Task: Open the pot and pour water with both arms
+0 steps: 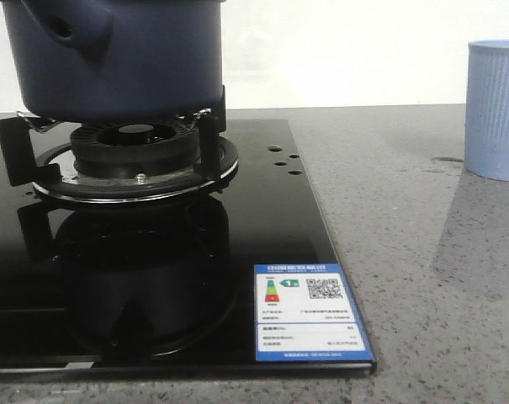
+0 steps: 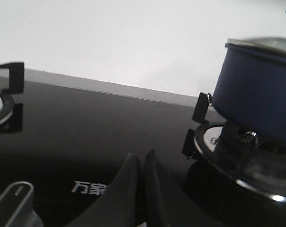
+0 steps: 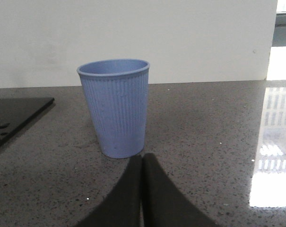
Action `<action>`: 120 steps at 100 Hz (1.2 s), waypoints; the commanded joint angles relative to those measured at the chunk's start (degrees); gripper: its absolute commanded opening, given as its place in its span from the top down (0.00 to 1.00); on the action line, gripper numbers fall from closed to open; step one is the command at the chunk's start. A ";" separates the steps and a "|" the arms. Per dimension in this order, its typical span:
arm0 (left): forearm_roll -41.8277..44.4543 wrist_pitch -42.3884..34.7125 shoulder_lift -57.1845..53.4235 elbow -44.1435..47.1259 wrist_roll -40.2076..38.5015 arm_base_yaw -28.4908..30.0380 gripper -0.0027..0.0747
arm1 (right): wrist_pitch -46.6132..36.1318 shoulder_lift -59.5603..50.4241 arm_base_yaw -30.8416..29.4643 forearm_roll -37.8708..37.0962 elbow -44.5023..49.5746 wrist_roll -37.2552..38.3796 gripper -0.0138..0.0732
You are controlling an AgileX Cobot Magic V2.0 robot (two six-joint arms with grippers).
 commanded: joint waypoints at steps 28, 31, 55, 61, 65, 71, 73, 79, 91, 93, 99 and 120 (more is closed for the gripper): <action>-25.86 -8.08 -1.39 -0.06 -0.65 0.11 0.99 | -7.60 -1.35 -0.41 20.99 0.52 -0.49 0.91; -26.76 -8.22 -1.39 -0.46 -0.65 0.11 0.99 | -7.13 -1.35 -0.41 20.99 0.08 -0.49 0.91; -19.87 -1.88 -0.23 -10.44 0.54 0.11 0.99 | 0.36 -0.07 -0.41 17.29 -8.58 -0.60 0.91; -15.96 2.01 1.36 -14.34 2.78 0.11 0.99 | 3.89 1.97 -0.41 13.79 -11.61 -0.60 0.91; -13.77 4.35 2.52 -17.32 5.63 0.11 0.99 | 5.65 3.47 -0.41 11.37 -13.91 -0.60 0.91; -13.12 8.02 5.19 -21.50 10.51 0.11 0.99 | 8.51 6.78 -0.41 8.10 -17.32 -0.60 0.91; -13.12 9.12 6.14 -22.39 12.24 0.11 0.99 | 9.37 7.97 -0.41 7.45 -18.06 -0.60 0.91; -13.24 12.11 8.70 -26.17 15.65 0.11 0.99 | 11.75 11.29 -0.41 5.54 -21.24 -0.60 0.91; -13.24 17.17 13.94 -31.72 16.59 -0.04 0.99 | 17.25 18.24 0.56 5.22 -26.28 -0.98 0.91; -13.24 17.43 14.70 -32.36 16.79 -0.35 0.99 | 17.42 18.85 1.12 5.22 -26.89 -0.98 0.91; -13.61 17.43 16.65 -33.79 16.85 -1.82 0.99 | 17.55 21.22 3.31 5.22 -28.22 -1.57 0.91; -13.79 16.13 21.75 -35.12 19.37 -7.32 0.99 | 17.87 24.69 10.08 5.22 -30.46 -8.07 0.91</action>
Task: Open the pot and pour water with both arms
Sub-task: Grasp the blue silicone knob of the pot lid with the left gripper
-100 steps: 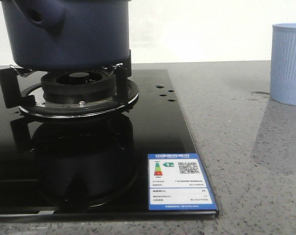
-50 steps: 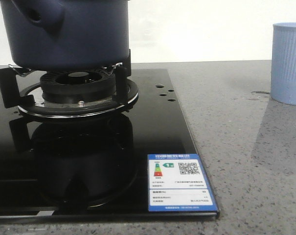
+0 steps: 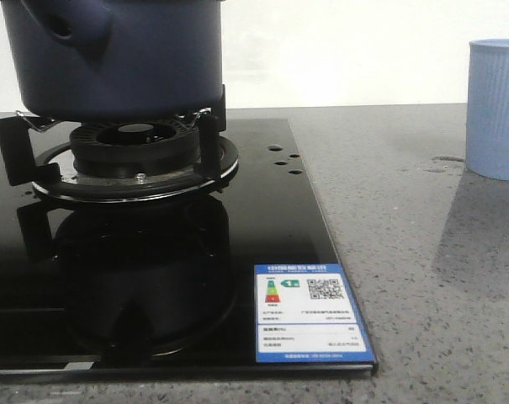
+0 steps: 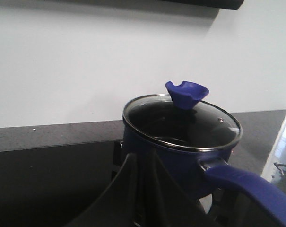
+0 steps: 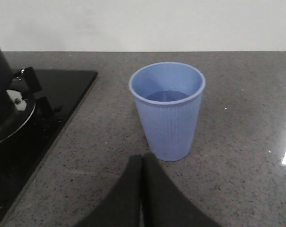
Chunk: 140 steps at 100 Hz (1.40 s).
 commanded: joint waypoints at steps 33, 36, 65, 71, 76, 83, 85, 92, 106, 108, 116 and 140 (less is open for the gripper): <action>-2.60 -12.99 9.93 -2.07 0.90 -9.44 0.51 | -4.03 1.97 4.61 -0.50 -2.53 -2.31 0.59; -2.60 -13.98 10.59 -2.07 0.90 -10.17 0.40 | -4.03 1.97 4.61 -0.50 -2.53 -2.31 0.48; -2.60 -23.78 19.11 -2.31 0.90 -18.68 0.32 | -4.27 1.97 4.61 -0.43 -2.53 -2.31 0.18; -2.07 -26.62 21.27 -2.72 0.90 -20.24 0.32 | -4.27 1.97 4.61 -0.43 -2.53 -2.31 0.18; -2.07 -29.59 23.25 -3.12 0.90 -21.27 0.32 | -4.27 1.97 4.61 -0.43 -2.53 -2.31 0.18; -2.07 -32.75 26.23 -3.91 0.90 -22.13 0.32 | -4.27 1.97 4.61 -0.43 -2.53 -2.31 0.18; -2.07 -33.08 27.11 -4.29 0.90 -22.27 0.32 | -4.27 1.97 4.61 -0.43 -2.53 -2.31 0.18; -2.07 -33.82 30.47 -6.01 0.90 -22.27 0.29 | -4.27 1.97 4.61 -0.43 -2.53 -2.31 0.18; -0.41 -33.95 37.16 -10.16 0.90 -22.27 0.21 | -4.27 1.97 4.61 -0.37 -2.53 -2.31 0.18; -0.29 -33.95 38.15 -10.76 0.90 -22.27 0.20 | -4.27 1.97 4.61 -0.37 -2.53 -2.31 0.18; -0.30 -33.95 41.39 -12.83 0.90 -22.27 0.20 | -4.27 1.97 4.61 -0.37 -2.53 -2.31 0.18; 0.49 -33.99 48.88 -18.63 0.90 -22.27 0.20 | -4.27 1.97 4.61 -0.37 -2.53 -2.31 0.18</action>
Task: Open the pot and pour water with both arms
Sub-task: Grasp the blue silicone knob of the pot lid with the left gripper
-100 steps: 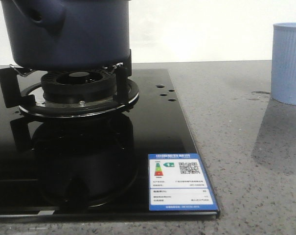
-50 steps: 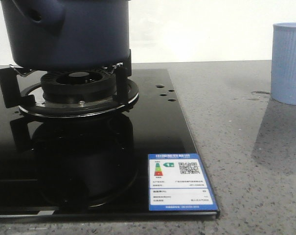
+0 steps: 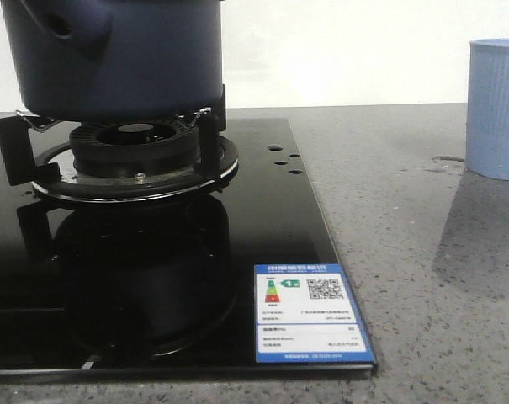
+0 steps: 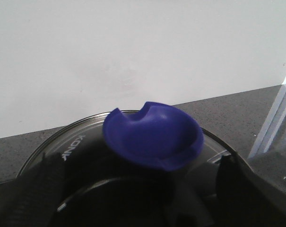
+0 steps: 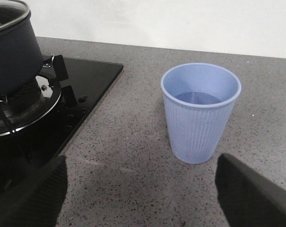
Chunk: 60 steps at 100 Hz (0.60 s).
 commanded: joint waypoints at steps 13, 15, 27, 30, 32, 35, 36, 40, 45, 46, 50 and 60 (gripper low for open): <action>0.44 -4.27 3.95 -5.97 -0.04 -0.42 0.20 | -4.27 0.87 0.09 -0.37 -2.00 -0.69 0.18; 0.54 -4.20 4.39 -6.34 -0.04 -0.42 0.20 | -4.27 0.87 0.09 -0.37 -2.00 -0.69 0.18; 0.84 -4.99 6.67 -7.58 -0.04 -0.42 0.20 | -4.27 0.87 0.09 -0.37 -2.00 -0.69 0.18; 0.84 -5.70 7.11 -7.66 -0.04 -0.42 0.20 | -4.27 0.87 0.09 -0.37 -2.00 -0.69 0.18; 0.84 -5.99 7.12 -7.66 -0.04 -0.42 0.20 | -4.27 0.87 0.09 -0.37 -2.00 -0.69 0.18; 0.84 -6.27 7.36 -7.66 -0.04 -0.42 0.20 | -4.27 0.87 0.09 -0.37 -2.00 -0.69 0.18; 0.84 -6.26 7.36 -7.66 -0.04 -0.42 0.20 | -4.27 0.87 0.09 -0.37 -2.00 -0.69 0.18; 0.84 -6.38 7.36 -7.66 -0.04 -0.42 0.20 | -4.27 0.87 0.09 -0.37 -2.00 -0.69 0.18; 0.84 -6.62 7.36 -7.66 -0.04 -0.42 0.21 | -4.27 0.87 0.09 -0.37 -2.00 -0.69 0.18; 0.84 -6.62 7.36 -7.66 -0.04 -0.42 0.21 | -4.27 0.87 0.09 -0.37 -2.00 -0.69 0.18; 0.84 -6.73 7.36 -7.66 -0.04 -0.42 0.22 | -4.27 0.87 0.09 -0.37 -2.00 -0.69 0.18; 0.84 -6.84 7.36 -7.66 -0.04 -0.42 0.31 | -4.48 0.87 0.09 -0.37 -2.00 -0.69 0.18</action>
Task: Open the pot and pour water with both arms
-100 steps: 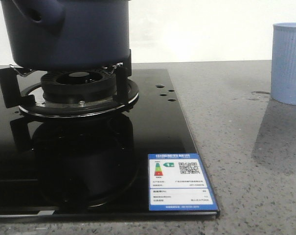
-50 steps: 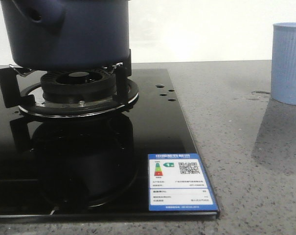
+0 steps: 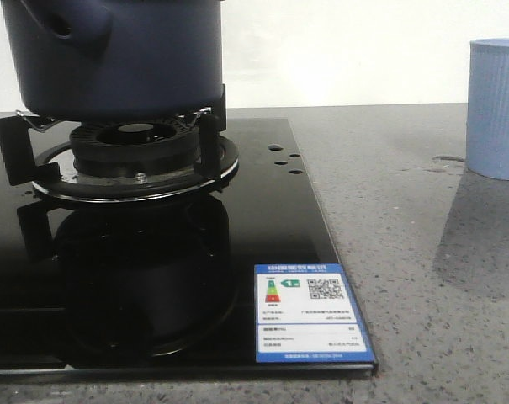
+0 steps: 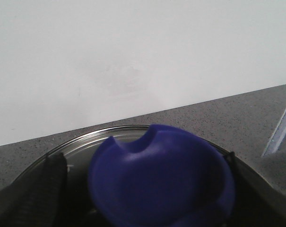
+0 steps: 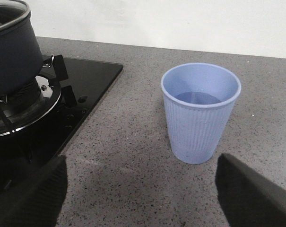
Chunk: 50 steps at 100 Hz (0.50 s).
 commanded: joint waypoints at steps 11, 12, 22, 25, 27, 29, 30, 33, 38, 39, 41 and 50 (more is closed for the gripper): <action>0.23 -4.32 -1.44 -2.13 -0.03 -0.42 0.42 | -4.84 0.87 0.09 -0.37 -2.00 -0.69 0.18; 0.23 -4.32 -1.44 -2.13 -0.03 -0.42 0.43 | -4.94 0.87 0.09 -0.37 -2.00 -0.69 0.18; 0.23 -4.32 -1.44 -2.13 -0.03 -0.42 0.49 | -5.21 0.87 0.09 -0.37 -2.00 -0.69 0.18; 0.23 -4.45 -1.44 -2.13 -0.03 -0.42 0.49 | -5.31 0.87 0.09 -0.37 -2.00 -0.69 0.18; 0.23 -4.45 -1.44 -2.13 -0.03 -0.42 0.50 | -5.30 0.87 0.09 -0.37 -2.00 -0.69 0.18; 0.23 -4.45 -1.44 -2.13 -0.03 -0.42 0.50 | -5.30 0.87 0.09 -0.37 -2.00 -0.69 0.18; 0.23 -4.45 -1.44 -2.13 -0.03 -0.42 0.50 | -5.30 0.87 0.09 -0.37 -2.00 -0.69 0.18; 0.23 -4.45 -1.55 -2.13 -0.03 -0.42 0.50 | -5.30 0.87 0.09 -0.37 -2.00 -0.69 0.18; 0.23 -4.45 -1.69 -2.13 -0.03 -0.42 0.50 | -5.30 0.87 0.09 -0.37 -2.00 -0.69 0.18; 0.23 -4.45 -1.69 -2.13 -0.03 -0.42 0.50 | -5.30 0.87 0.09 -0.37 -2.00 -0.69 0.18; 0.23 -4.46 -1.90 -2.13 -0.03 -0.42 0.50 | -5.30 0.87 0.09 -0.37 -2.00 -0.69 0.18; 0.23 -4.56 -2.82 -2.13 -0.03 -0.42 0.50 | -5.44 0.87 0.09 -0.37 -2.00 -0.69 0.18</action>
